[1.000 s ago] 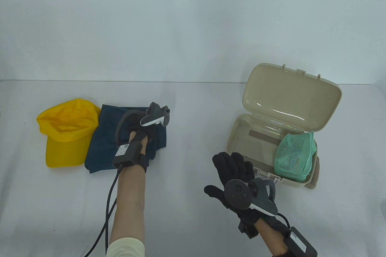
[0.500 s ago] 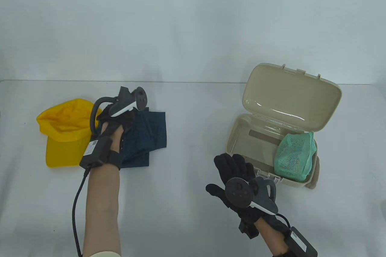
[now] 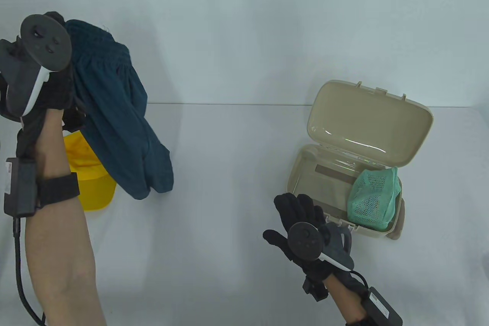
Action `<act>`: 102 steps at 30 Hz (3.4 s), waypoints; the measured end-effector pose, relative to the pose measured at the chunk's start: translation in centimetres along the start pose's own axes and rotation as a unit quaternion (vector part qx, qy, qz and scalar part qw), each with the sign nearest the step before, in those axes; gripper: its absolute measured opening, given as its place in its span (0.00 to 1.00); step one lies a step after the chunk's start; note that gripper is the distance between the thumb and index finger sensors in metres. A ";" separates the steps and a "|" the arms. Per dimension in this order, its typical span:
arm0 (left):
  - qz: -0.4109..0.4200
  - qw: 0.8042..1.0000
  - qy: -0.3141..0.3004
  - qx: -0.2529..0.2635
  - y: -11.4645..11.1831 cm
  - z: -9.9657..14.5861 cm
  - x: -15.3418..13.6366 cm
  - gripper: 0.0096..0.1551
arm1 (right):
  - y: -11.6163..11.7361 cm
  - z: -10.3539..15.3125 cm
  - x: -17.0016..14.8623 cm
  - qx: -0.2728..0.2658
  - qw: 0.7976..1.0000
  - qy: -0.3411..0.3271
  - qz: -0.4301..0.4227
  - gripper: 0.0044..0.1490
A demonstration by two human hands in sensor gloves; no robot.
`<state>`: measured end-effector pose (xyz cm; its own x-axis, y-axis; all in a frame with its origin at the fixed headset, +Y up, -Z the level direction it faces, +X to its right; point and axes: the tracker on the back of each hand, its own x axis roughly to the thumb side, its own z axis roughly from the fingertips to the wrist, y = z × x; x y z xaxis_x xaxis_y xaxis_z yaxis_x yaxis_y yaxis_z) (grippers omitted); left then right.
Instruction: Pack suitcase
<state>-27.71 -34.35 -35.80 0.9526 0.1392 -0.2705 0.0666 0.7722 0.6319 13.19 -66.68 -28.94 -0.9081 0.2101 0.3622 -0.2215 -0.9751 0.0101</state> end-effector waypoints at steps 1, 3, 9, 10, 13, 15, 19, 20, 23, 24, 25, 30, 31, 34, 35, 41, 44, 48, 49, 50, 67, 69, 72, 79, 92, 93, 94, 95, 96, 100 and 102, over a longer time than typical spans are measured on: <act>0.005 1.000 -0.024 -0.002 -0.1 1.0 1.2 0.27 | 0.0 0.0 -0.1 -0.001 1.000 0.003 0.000 0.58; 0.029 0.992 -0.107 -0.057 -2.6 5.1 5.2 0.28 | -0.2 0.1 -0.4 -0.006 1.000 0.009 -0.003 0.58; -0.084 0.932 -0.251 -0.247 -19.5 22.3 14.0 0.28 | -1.0 0.3 -1.8 -0.031 0.998 0.047 -0.013 0.57; -0.094 0.923 -0.262 -0.267 -21.3 23.9 14.7 0.28 | -1.1 0.3 -2.1 -0.033 0.998 0.055 -0.015 0.57; -0.066 0.896 -0.271 -0.346 -25.4 28.2 16.8 0.29 | -1.3 0.3 -3.0 -0.036 0.996 0.074 -0.026 0.57; -0.030 0.863 -0.300 -0.405 -26.3 30.1 18.5 0.33 | -1.6 0.2 -3.5 -0.043 0.995 0.085 -0.032 0.57; -0.007 0.790 -0.358 -0.498 -26.0 32.4 20.2 0.44 | -1.9 0.2 -4.4 -0.048 0.993 0.104 -0.041 0.56; 0.000 0.791 -0.368 -0.488 -25.7 32.6 20.2 0.44 | -1.9 0.2 -4.5 -0.047 0.992 0.105 -0.044 0.56; 0.030 0.795 -0.371 -0.478 -23.8 31.5 18.9 0.45 | -1.9 0.2 -4.6 -0.046 0.992 0.108 -0.044 0.56; 0.038 0.803 -0.363 -0.471 -23.2 30.9 18.2 0.44 | -1.9 0.2 -4.5 -0.045 0.992 0.107 -0.042 0.56; 0.041 0.815 -0.356 -0.456 -22.4 29.9 17.1 0.44 | -1.9 0.2 -4.3 -0.045 0.993 0.103 -0.038 0.56; -0.016 0.868 -0.310 -0.388 -19.3 25.0 9.4 0.44 | -2.5 -0.2 -2.6 -0.044 0.996 0.069 -0.025 0.55; -0.022 0.871 -0.299 -0.388 -19.2 24.6 8.2 0.45 | -2.5 -0.3 -2.3 -0.040 0.997 0.063 -0.021 0.54; -0.070 0.877 -0.267 -0.394 -19.2 23.3 3.0 0.47 | -1.6 -1.3 -0.4 0.007 0.999 0.024 0.023 0.52; -0.078 0.876 -0.264 -0.397 -19.3 23.2 2.2 0.48 | -1.5 -1.4 -0.2 0.014 0.999 0.018 0.028 0.52; -0.139 0.851 -0.231 -0.451 -21.9 24.6 -4.5 0.51 | 2.3 -3.2 2.5 0.119 0.983 -0.042 0.131 0.48; -0.177 0.837 -0.228 -0.464 -23.2 25.6 -6.1 0.51 | 4.0 -3.5 3.0 0.147 0.973 -0.057 0.169 0.47; -0.217 0.818 -0.222 -0.484 -25.3 26.6 -7.3 0.51 | 6.0 -3.5 3.1 0.173 0.961 -0.063 0.206 0.47; -0.222 0.816 -0.219 -0.487 -25.7 26.8 -7.5 0.50 | 6.3 -3.5 3.1 0.172 0.959 -0.063 0.214 0.47; -0.224 0.815 -0.214 -0.490 -26.1 26.9 -7.7 0.50 | 6.6 -3.5 3.0 0.172 0.958 -0.063 0.220 0.47; -0.236 0.814 -0.175 -0.501 -29.2 26.6 -8.3 0.36 | 9.0 -3.5 2.2 0.186 0.950 -0.056 0.245 0.31; -0.239 0.820 -0.177 -0.490 -29.4 26.3 -7.9 0.32 | 9.0 -3.6 2.2 0.191 0.951 -0.055 0.237 0.30; -0.233 0.826 -0.174 -0.483 -29.5 26.0 -7.7 0.26 | 9.0 -3.7 2.1 0.196 0.952 -0.052 0.227 0.29; -0.215 0.845 -0.182 -0.453 -28.1 25.2 -7.4 0.22 | 7.4 -3.8 2.2 0.174 0.962 -0.051 0.203 0.27; -0.110 0.859 -0.234 -0.442 -17.9 19.5 -8.1 0.22 | -6.1 -4.1 3.1 0.168 0.971 -0.083 0.150 0.27; -0.100 0.856 -0.232 -0.451 -18.1 19.1 -8.0 0.22 | -6.3 -4.8 3.1 0.181 0.969 -0.082 0.150 0.27; -0.104 0.853 -0.230 -0.456 -18.6 18.7 -7.8 0.22 | -6.2 -5.6 3.2 0.189 0.966 -0.077 0.156 0.27; -0.124 0.855 -0.227 -0.450 -19.4 18.1 -7.5 0.22 | -6.0 -6.9 3.4 0.189 0.964 -0.067 0.174 0.27; -0.147 0.858 -0.220 -0.440 -20.1 17.4 -7.3 0.22 | -5.7 -8.0 3.5 0.185 0.963 -0.058 0.186 0.27; -0.287 0.895 -0.093 -0.329 -19.7 9.9 -6.1 0.22 | -8.0 -16.1 5.5 0.098 0.976 0.037 0.191 0.27; -0.204 0.956 0.024 -0.208 -13.9 4.9 -6.2 0.22 | -13.9 -18.3 8.0 -0.068 0.984 0.105 0.125 0.27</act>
<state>-33.07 -49.03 -39.37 0.8570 -0.2058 -0.4725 0.2966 0.9467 0.1257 2.50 -50.18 -43.23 -0.9904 -0.0111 0.1377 -0.0147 -0.9827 -0.1846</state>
